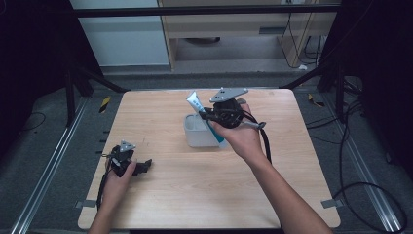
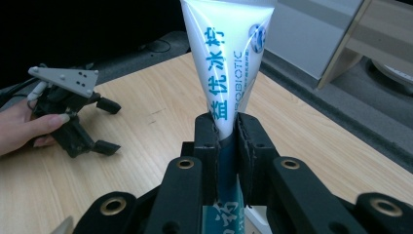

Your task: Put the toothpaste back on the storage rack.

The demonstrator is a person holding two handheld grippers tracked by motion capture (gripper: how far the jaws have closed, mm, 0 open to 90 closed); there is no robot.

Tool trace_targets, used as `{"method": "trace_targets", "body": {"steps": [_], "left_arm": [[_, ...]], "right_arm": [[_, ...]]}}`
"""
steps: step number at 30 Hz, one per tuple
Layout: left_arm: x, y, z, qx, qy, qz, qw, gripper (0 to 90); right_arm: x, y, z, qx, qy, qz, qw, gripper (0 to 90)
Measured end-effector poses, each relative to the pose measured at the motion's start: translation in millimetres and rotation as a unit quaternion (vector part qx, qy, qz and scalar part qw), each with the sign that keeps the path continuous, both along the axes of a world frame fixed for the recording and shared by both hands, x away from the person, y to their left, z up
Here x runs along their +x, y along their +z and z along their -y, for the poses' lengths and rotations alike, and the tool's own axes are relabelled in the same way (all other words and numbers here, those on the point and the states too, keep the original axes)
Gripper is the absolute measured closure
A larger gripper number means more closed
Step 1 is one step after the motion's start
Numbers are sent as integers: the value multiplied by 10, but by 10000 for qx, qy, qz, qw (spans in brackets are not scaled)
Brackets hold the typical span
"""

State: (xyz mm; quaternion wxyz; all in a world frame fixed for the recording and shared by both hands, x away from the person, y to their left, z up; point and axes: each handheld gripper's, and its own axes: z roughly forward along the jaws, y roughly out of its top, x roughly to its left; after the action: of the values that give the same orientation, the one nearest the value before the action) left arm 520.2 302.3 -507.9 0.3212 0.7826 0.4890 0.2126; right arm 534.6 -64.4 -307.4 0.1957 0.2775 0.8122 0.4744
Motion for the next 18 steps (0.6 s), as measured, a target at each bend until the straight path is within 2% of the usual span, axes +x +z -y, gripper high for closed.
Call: {"method": "trace_targets", "body": {"steps": [4, 6, 9, 11, 12, 13, 17, 18], "left_arm": [[1, 0, -1, 10, -4, 4, 10000, 0], [0, 0, -1, 5, -1, 3, 10000, 0], [1, 0, -1, 7, -4, 4, 10000, 0], [1, 0, -1, 8, -5, 4, 10000, 0], [0, 0, -1, 8, -4, 4, 10000, 0], [1, 0, -1, 8, -4, 4, 10000, 0], [0, -1, 0, -3, 4, 8, 10000, 0], [0, -1, 1, -7, 8, 9, 10000, 0]], "right_arm": [[12, 21, -29, 99, -176, 95, 9998, 799], [15, 53, -60, 281, -337, 181, 9989, 799], [15, 78, -86, 372, -440, 273, 9980, 799], [10, 108, -121, 453, -615, 410, 9962, 799], [10, 108, -121, 453, -615, 410, 9962, 799], [6, 121, -137, 545, -687, 491, 9949, 798], [0, 138, -162, 627, -823, 605, 9928, 799], [6, 144, -183, 678, -899, 662, 9914, 798]]}}
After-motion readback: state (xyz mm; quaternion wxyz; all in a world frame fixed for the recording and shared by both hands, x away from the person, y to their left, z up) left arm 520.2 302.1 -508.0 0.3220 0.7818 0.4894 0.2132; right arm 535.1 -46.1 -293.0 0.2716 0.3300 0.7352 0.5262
